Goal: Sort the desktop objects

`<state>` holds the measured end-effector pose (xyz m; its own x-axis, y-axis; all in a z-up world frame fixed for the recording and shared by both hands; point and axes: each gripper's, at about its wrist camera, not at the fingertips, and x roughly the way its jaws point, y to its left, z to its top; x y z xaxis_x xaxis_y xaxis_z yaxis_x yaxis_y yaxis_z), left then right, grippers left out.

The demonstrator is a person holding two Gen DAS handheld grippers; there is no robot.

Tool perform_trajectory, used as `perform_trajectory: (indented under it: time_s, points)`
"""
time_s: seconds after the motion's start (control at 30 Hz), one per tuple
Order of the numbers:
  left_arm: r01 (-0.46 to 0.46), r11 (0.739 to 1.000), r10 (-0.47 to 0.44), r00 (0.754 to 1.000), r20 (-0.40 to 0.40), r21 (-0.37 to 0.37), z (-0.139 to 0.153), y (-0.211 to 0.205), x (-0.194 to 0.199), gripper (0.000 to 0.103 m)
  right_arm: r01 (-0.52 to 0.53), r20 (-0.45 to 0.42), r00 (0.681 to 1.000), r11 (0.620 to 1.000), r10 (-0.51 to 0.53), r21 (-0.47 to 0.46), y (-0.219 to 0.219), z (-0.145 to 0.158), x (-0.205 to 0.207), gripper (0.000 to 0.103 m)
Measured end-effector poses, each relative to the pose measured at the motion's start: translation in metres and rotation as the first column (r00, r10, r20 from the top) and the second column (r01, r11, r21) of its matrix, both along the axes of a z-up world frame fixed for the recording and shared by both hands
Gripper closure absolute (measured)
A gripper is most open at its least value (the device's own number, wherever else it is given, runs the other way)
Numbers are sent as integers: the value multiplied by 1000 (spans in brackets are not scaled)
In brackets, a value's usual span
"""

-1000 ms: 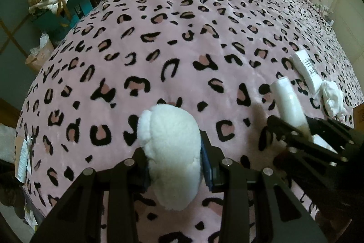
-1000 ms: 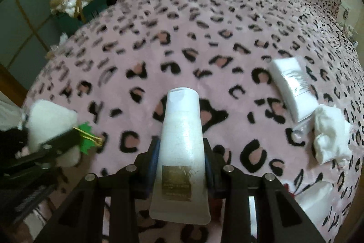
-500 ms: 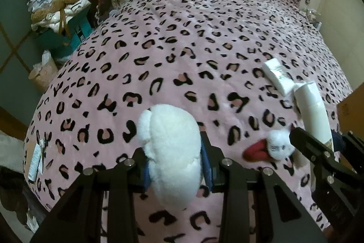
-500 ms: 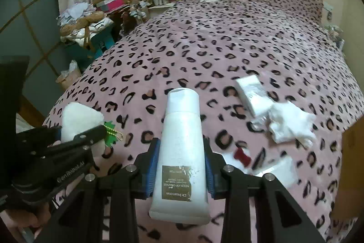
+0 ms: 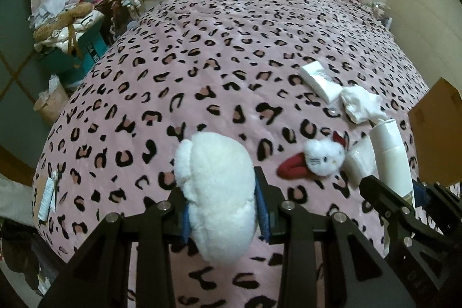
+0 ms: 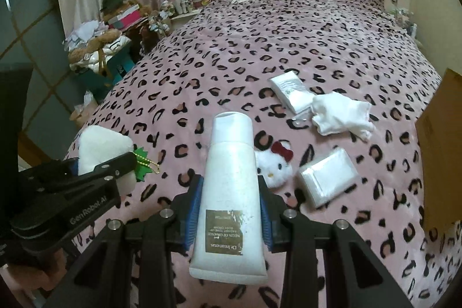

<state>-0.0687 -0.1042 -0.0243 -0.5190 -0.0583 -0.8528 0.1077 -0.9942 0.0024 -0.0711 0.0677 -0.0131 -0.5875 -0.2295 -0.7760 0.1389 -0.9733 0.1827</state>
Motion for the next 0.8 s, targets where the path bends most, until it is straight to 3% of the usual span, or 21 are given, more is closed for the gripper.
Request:
perform_trajectory:
  time_s: [0.8]
  points:
    - [156, 988, -156, 987, -30, -2, 24, 97, 18, 67, 157, -50, 987, 988, -156, 16, 80, 25, 58, 68]
